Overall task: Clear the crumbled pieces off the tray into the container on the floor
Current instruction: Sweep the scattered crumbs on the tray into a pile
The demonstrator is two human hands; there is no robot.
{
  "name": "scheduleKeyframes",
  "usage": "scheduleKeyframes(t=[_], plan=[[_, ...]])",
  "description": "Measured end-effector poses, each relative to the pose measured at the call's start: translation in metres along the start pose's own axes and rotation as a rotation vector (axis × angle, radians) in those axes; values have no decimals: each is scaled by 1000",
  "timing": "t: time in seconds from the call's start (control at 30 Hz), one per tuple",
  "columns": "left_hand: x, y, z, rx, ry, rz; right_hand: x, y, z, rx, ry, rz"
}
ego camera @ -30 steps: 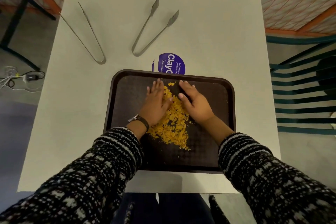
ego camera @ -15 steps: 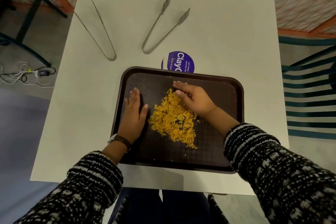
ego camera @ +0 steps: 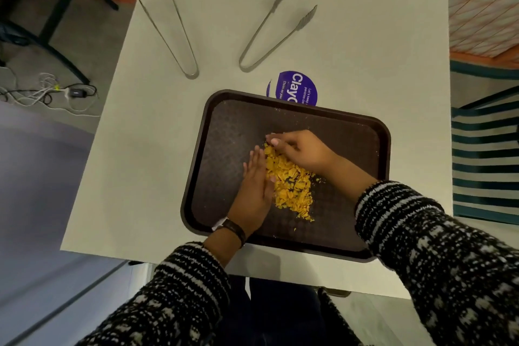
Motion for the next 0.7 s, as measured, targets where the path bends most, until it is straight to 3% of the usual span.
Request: scheduleKeyframes(t=[0.07, 0.17, 0.3, 0.37, 0.43, 0.57, 0.63, 0.7], plan=[[2, -1, -18, 64, 161, -114, -9, 11, -13, 137, -48, 39], [20, -1, -28, 56, 556, -326, -32, 38, -10, 297, -318, 133], [63, 9, -16, -78, 1133, -535, -64, 69, 41, 269, -435, 29], [74, 9, -18, -83, 1107, -456, -49, 79, 50, 312, -513, 172], [87, 8, -18, -142, 897, -268, -44, 87, 43, 380, -648, 278], [72, 15, 6, -284, 438, -68, -64, 87, 14, 583, -1227, 211], [52, 15, 0, -234, 389, -100, -72, 88, -5, 657, -1161, 100], [31, 9, -22, -121, 352, -133, -81, 88, -2, 597, -856, 19]])
Point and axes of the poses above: each hand's wrist, its own y-axis away from the middle knuckle, its own z-axis out of the palm, x = y × z, the point moved 8 cm from there along -y, towards the middle knuckle, and after that the axes turned 7 degrees about -z, right-handed, at the moved point
